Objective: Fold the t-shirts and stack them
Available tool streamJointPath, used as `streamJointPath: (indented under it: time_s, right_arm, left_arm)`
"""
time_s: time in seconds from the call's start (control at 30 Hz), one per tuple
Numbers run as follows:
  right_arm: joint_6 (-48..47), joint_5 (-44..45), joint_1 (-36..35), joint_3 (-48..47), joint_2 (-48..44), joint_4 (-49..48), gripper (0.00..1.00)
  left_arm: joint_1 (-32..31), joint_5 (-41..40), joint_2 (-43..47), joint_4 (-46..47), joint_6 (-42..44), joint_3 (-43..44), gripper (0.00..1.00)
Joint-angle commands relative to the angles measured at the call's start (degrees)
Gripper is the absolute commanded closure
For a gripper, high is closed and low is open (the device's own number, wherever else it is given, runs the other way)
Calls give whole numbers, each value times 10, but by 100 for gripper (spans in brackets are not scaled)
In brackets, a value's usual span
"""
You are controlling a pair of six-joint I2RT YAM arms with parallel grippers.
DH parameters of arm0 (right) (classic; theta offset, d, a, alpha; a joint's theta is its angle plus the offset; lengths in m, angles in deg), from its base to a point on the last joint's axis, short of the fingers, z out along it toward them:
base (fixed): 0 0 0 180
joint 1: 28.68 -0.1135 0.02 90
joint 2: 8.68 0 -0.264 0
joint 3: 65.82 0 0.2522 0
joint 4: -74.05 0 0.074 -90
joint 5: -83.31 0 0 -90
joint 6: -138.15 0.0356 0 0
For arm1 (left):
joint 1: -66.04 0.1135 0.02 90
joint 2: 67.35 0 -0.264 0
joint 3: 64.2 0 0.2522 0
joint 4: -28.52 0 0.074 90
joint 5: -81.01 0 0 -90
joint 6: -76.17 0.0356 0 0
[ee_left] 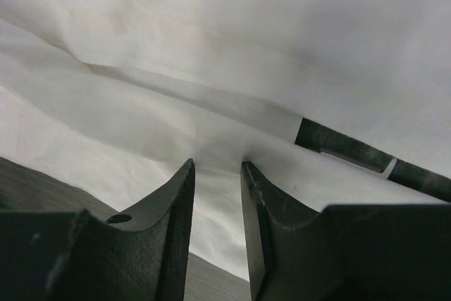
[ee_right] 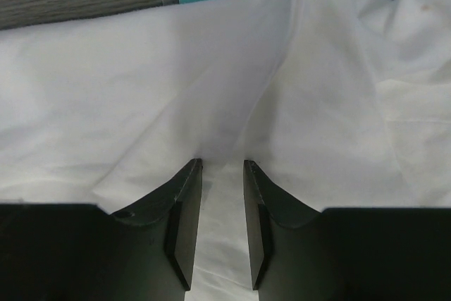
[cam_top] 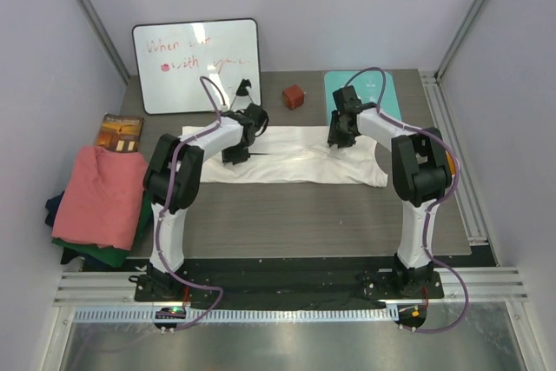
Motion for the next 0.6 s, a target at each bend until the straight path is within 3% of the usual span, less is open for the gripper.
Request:
streamJointPath:
  time_s: [0.0, 0.57]
  right_arm:
    - [3, -5, -6, -43, 6, -15, 64]
    - [28, -25, -6, -118, 55, -41, 66]
  left_arm:
    - [-5, 6, -32, 22, 0, -7, 66]
    - [-12, -3, -44, 33, 15, -32, 67]
